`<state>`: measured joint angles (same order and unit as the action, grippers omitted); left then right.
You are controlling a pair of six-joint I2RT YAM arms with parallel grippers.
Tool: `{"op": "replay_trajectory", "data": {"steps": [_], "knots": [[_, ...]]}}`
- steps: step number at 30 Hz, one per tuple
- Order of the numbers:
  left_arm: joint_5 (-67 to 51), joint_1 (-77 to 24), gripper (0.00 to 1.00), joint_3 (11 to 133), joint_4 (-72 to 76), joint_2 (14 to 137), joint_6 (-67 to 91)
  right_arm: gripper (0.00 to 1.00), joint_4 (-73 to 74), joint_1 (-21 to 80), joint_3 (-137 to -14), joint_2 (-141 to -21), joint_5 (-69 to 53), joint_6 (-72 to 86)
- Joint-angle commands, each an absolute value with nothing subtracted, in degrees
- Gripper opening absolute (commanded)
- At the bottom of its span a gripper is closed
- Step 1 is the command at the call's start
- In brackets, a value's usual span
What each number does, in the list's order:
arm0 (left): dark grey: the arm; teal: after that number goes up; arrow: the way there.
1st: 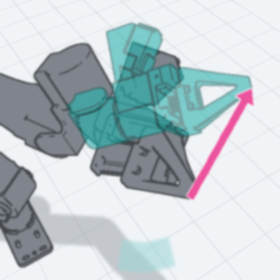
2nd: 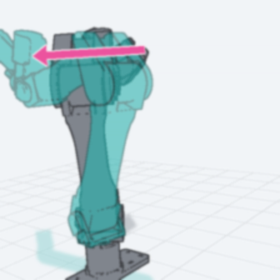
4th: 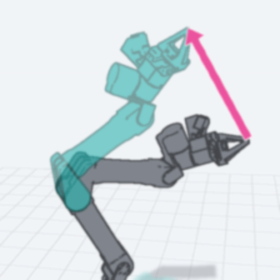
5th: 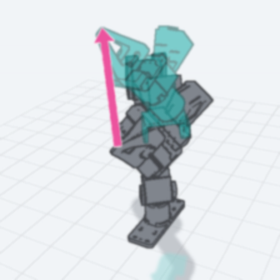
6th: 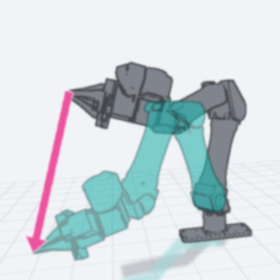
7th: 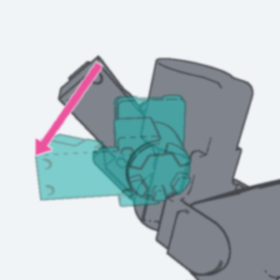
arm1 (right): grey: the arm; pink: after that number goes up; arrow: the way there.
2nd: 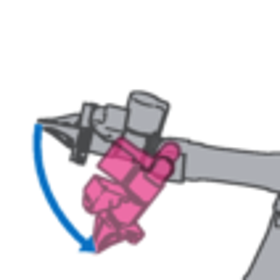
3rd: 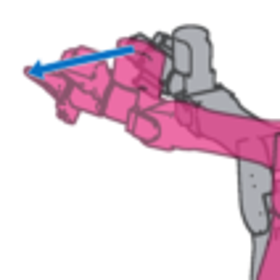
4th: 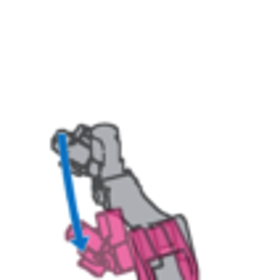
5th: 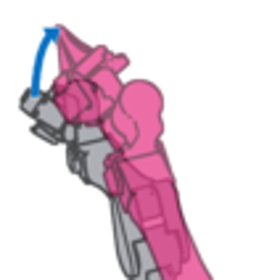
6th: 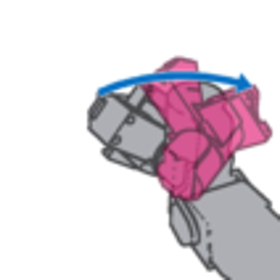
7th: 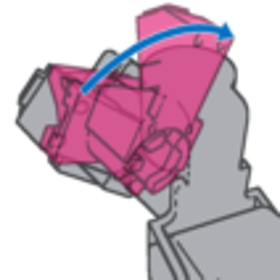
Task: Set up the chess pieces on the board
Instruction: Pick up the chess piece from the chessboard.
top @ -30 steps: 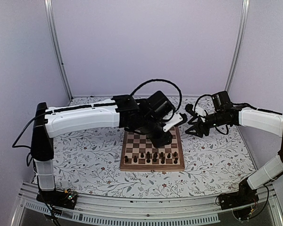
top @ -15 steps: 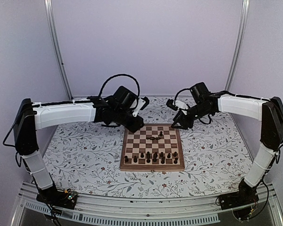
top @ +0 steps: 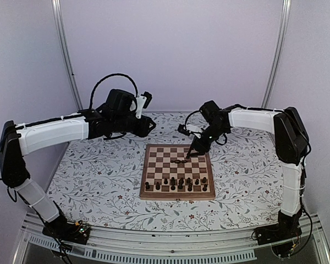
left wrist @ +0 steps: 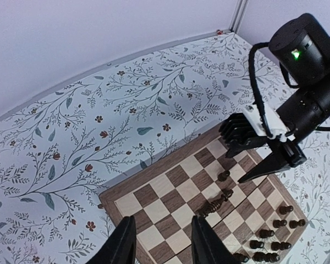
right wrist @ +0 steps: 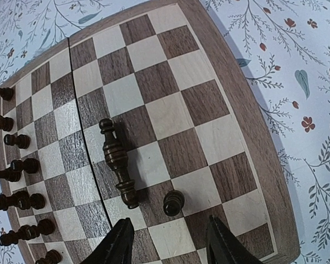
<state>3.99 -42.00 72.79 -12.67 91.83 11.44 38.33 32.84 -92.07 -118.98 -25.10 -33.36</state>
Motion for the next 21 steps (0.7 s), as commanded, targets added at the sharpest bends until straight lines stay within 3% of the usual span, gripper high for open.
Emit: {"op": "replay_trajectory", "data": {"steps": [1,8,14,21], "knots": [[3.3,-42.2,0.36,73.0,-11.9,91.5,11.8,0.48,41.5,33.1,-94.7,-121.2,-25.5,-32.8],[2.7,-42.1,0.36,73.1,-12.0,91.7,11.7,0.47,42.5,33.6,-97.8,-124.4,-25.3,-31.2],[2.1,-42.0,0.36,73.5,-12.5,92.2,11.5,0.39,42.9,33.6,-99.6,-126.3,-24.4,-30.5],[1.9,-42.0,0.36,73.7,-12.9,92.4,11.4,0.13,43.6,33.7,-100.9,-127.0,-24.7,-30.1]]}}
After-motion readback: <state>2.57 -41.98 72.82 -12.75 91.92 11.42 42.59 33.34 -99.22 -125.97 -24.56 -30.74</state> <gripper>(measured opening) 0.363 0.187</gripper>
